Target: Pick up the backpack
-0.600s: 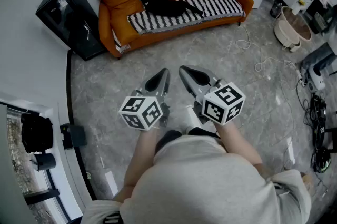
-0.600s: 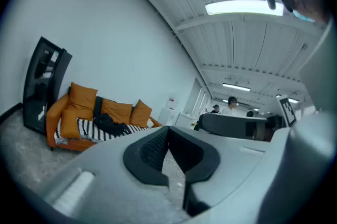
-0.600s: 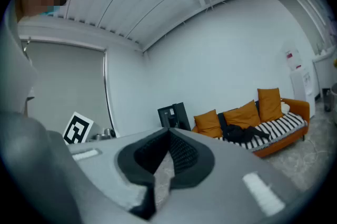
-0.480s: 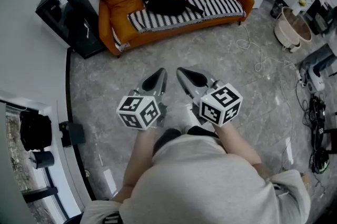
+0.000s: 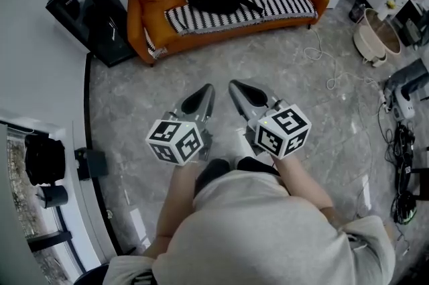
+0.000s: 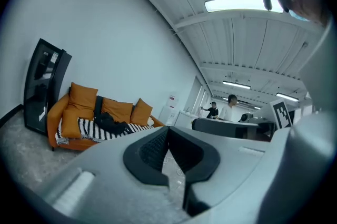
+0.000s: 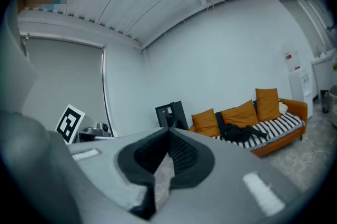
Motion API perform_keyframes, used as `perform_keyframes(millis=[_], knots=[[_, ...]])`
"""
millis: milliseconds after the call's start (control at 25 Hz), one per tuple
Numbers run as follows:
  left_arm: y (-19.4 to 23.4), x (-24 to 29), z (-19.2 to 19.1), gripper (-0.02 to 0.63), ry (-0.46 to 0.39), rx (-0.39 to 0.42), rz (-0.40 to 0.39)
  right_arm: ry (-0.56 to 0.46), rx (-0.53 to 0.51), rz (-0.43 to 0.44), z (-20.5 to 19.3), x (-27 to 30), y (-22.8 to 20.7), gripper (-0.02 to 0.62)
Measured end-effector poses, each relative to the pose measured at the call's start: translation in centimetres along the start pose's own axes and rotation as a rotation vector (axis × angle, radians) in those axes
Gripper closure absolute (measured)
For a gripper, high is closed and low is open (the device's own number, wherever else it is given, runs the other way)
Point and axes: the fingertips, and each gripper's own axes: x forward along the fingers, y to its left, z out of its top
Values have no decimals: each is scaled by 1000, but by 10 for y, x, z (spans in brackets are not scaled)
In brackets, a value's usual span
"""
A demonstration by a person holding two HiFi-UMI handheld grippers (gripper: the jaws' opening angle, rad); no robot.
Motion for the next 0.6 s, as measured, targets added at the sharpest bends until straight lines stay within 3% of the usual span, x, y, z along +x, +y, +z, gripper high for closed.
perform_keyframes(millis=[280,600], knots=[[-28,14,-11,599,20,24,-62,2,57,42,-7,-7,-18,592],[-23,34,-26,599,42,-38,-20,42,155,84,-22,-8,-39,592]])
